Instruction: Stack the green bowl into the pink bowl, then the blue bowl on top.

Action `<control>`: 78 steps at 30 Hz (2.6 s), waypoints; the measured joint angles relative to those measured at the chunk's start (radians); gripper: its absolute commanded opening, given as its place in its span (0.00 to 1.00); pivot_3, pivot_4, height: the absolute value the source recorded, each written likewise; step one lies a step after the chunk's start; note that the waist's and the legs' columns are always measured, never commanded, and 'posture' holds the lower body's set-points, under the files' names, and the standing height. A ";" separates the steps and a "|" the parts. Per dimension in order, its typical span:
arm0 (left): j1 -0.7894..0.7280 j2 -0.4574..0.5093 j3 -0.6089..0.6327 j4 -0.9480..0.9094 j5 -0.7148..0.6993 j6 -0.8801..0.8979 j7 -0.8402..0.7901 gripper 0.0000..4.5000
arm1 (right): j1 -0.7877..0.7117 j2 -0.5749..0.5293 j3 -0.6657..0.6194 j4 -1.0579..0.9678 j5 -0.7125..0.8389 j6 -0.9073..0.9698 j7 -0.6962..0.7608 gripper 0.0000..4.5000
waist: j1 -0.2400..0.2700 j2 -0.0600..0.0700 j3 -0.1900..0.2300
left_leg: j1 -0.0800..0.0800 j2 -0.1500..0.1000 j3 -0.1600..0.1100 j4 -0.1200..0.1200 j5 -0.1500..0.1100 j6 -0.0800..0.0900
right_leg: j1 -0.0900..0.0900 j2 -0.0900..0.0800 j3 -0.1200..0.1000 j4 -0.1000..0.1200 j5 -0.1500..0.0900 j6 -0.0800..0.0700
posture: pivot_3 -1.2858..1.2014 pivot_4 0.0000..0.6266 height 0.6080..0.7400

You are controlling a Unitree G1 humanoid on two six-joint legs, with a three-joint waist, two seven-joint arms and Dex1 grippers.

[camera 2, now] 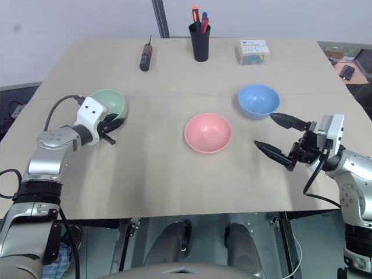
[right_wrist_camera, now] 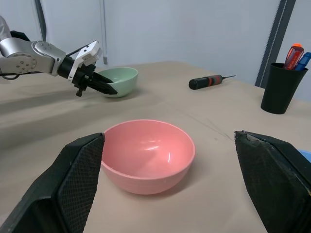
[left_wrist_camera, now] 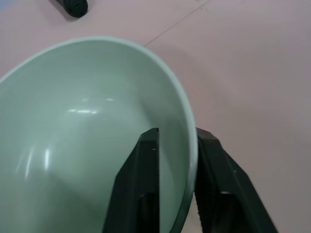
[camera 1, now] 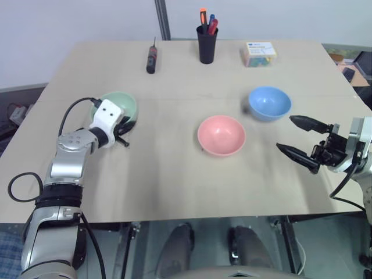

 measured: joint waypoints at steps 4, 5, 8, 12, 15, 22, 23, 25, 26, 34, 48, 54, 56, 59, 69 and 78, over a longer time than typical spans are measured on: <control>-0.007 0.003 0.000 0.006 0.001 0.001 -0.011 0.01 | 0.001 0.000 0.000 0.006 0.000 -0.005 0.001 1.00 | 0.000 0.000 0.000 | 0.000 0.000 0.000 0.000 0.000 0.000 | 0.000 0.000 0.000 0.000 0.000 0.000 | 0.52 0.24 1.00; -0.010 0.003 -0.001 0.006 0.001 0.003 -0.017 0.01 | 0.003 0.000 0.000 0.006 0.000 -0.006 0.002 1.00 | 0.000 0.000 0.000 | 0.000 0.000 0.000 0.000 0.000 0.000 | 0.000 0.000 0.000 0.000 0.000 0.000 | 0.52 0.24 1.00; -0.020 0.003 -0.008 0.004 0.001 0.008 -0.039 0.01 | 0.006 0.000 0.000 0.006 0.000 -0.007 0.004 1.00 | 0.000 0.000 0.000 | 0.000 0.000 0.000 0.001 0.000 0.000 | 0.000 0.000 0.000 0.000 0.000 0.000 | 0.52 0.24 1.00; -0.027 0.003 -0.018 -0.017 -0.001 0.014 -0.067 0.01 | 0.007 0.000 0.000 0.010 0.001 -0.013 0.015 1.00 | 0.001 0.000 0.000 | 0.000 0.000 0.000 0.001 0.000 0.000 | 0.000 0.000 0.000 0.001 0.000 0.000 | 0.52 0.24 1.00; -0.056 -0.011 -0.049 -0.092 -0.014 0.022 -0.118 0.01 | 0.005 0.000 0.001 0.014 0.000 -0.025 0.023 1.00 | 0.005 0.000 0.000 | -0.001 0.000 0.000 0.003 0.000 0.000 | 0.000 0.000 0.000 0.001 0.000 0.000 | 0.52 0.24 1.00; -0.127 -0.047 -0.155 -0.291 -0.029 0.025 -0.257 0.01 | 0.004 0.000 0.007 0.035 -0.001 -0.032 0.025 1.00 | 0.001 0.000 0.000 | -0.001 0.000 0.000 0.003 0.000 0.000 | 0.000 0.000 0.000 0.001 0.000 0.000 | 0.52 0.24 1.00; -0.131 -0.053 -0.174 -0.317 -0.033 0.026 -0.278 0.01 | 0.004 0.000 0.009 0.035 -0.001 -0.033 0.025 1.00 | 0.001 0.000 0.000 | -0.001 0.000 0.000 0.003 0.000 0.000 | 0.000 0.000 0.000 0.001 0.000 0.000 | 0.52 0.24 1.00; -0.137 -0.072 -0.229 -0.383 -0.043 0.021 -0.328 0.01 | 0.004 0.000 0.015 0.035 -0.002 -0.036 0.024 1.00 | -0.001 0.000 0.000 | -0.001 0.000 0.000 0.004 0.000 0.000 | 0.000 0.000 0.001 0.001 0.000 0.000 | 0.52 0.24 1.00; -0.140 -0.080 -0.254 -0.415 -0.043 0.018 -0.350 0.01 | 0.004 0.000 0.017 0.035 -0.002 -0.037 0.024 1.00 | -0.002 0.000 0.000 | -0.001 0.000 0.000 0.004 0.000 0.000 | 0.000 0.000 0.001 0.001 0.000 0.000 | 0.52 0.24 1.00; -0.163 -0.138 -0.327 -0.505 -0.071 0.020 -0.438 0.01 | 0.004 0.000 0.029 0.035 -0.003 -0.048 0.020 1.00 | -0.001 0.000 0.000 | -0.001 0.000 0.000 0.006 0.000 0.000 | 0.001 0.001 0.001 0.002 0.000 0.000 | 0.52 0.24 1.00; -0.164 -0.234 -0.314 -0.438 -0.089 -0.202 -0.444 0.49 | 0.005 0.000 0.029 0.033 -0.005 -0.048 -0.007 1.00 | 0.001 0.000 0.000 | -0.002 0.000 0.000 0.009 0.000 0.000 | 0.001 0.001 0.001 0.002 0.000 0.000 | 0.52 0.24 1.00; -0.177 -0.251 -0.203 -0.413 -0.183 -0.163 -0.401 0.49 | -0.017 -0.001 0.040 0.036 -0.019 -0.049 -0.019 1.00 | -0.002 0.000 0.000 | -0.001 0.000 0.000 0.010 0.000 0.000 | 0.001 0.001 0.001 0.003 0.000 0.000 | 0.52 0.24 1.00; -0.156 -0.245 -0.142 -0.415 -0.245 -0.124 -0.385 0.49 | -0.047 -0.005 0.049 0.056 -0.043 -0.049 -0.028 1.00 | -0.006 0.000 0.000 | -0.001 0.000 0.001 0.010 0.000 0.000 | 0.001 0.001 0.002 0.003 0.000 0.000 | 0.52 0.24 1.00; -0.057 -0.201 -0.044 -0.430 -0.341 -0.062 -0.393 0.49 | -0.111 -0.014 0.072 0.109 -0.107 -0.068 -0.065 1.00 | -0.012 0.001 0.000 | -0.001 0.001 0.001 0.010 0.000 0.000 | 0.001 0.002 0.002 0.003 0.000 0.000 | 0.52 0.24 1.00; 0.252 -0.076 0.184 -0.442 -0.435 -0.074 -0.445 0.49 | -0.399 -0.026 0.232 0.471 -0.415 -0.229 -0.164 1.00 | -0.012 0.001 0.000 | -0.001 0.001 0.001 0.010 0.000 0.000 | 0.001 0.002 0.002 0.003 0.001 -0.001 | 0.52 0.24 1.00; 0.388 -0.083 0.279 -0.454 -0.482 -0.111 -0.452 0.49 | -0.719 0.043 0.413 0.965 -0.633 -0.331 -0.196 1.00 | -0.016 0.001 0.001 | -0.001 0.001 0.003 0.009 0.000 0.000 | 0.000 0.002 0.004 0.002 0.002 -0.002 | 0.52 0.24 1.00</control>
